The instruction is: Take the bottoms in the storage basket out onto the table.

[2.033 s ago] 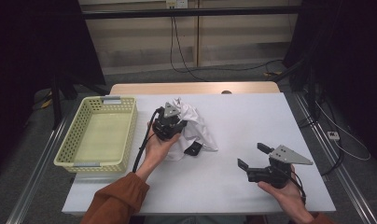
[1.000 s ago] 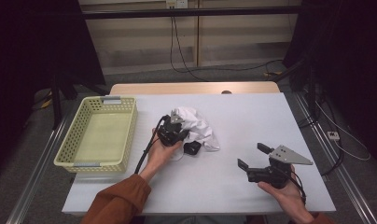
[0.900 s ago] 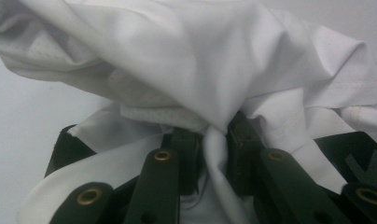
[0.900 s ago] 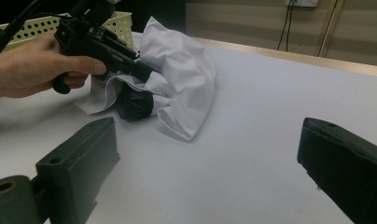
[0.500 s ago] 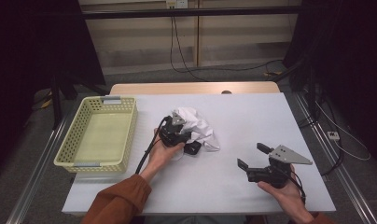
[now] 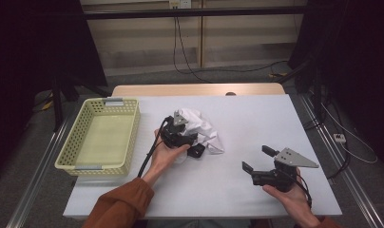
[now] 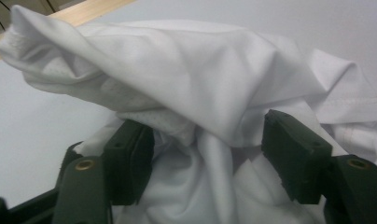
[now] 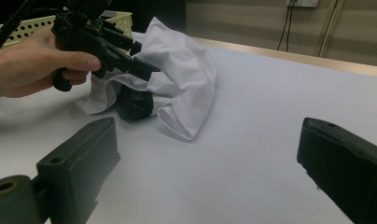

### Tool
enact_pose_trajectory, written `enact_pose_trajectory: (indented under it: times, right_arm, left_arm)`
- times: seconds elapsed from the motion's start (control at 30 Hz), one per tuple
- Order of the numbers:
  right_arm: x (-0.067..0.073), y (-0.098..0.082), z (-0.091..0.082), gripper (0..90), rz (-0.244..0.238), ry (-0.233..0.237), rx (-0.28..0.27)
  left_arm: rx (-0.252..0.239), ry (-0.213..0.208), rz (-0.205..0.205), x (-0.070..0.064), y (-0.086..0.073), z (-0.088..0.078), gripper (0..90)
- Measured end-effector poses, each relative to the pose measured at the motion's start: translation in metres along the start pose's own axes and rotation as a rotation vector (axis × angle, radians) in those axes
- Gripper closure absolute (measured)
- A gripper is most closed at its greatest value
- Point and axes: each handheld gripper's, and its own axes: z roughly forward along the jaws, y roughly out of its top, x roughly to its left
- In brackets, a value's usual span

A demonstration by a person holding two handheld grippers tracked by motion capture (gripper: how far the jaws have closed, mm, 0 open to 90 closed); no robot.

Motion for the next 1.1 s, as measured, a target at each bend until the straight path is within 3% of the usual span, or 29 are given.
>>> enact_pose_trajectory:
  times: [0.43,0.6,1.1]
  right_arm:
    - [-0.003,-0.001,0.001,5.1,0.007,0.007,0.003]
    - [-0.003,-0.001,0.002,5.1,0.006,0.012,0.0]
    - [-0.005,-0.001,0.002,5.1,0.014,0.005,0.002]
  left_arm:
    - [-0.034,0.013,-0.044,0.006,0.003,-0.005,11.7]
    - [-0.066,0.014,-0.072,0.008,0.005,-0.01,8.8]
    - [-0.12,0.012,-0.065,0.007,0.011,-0.023,6.3]
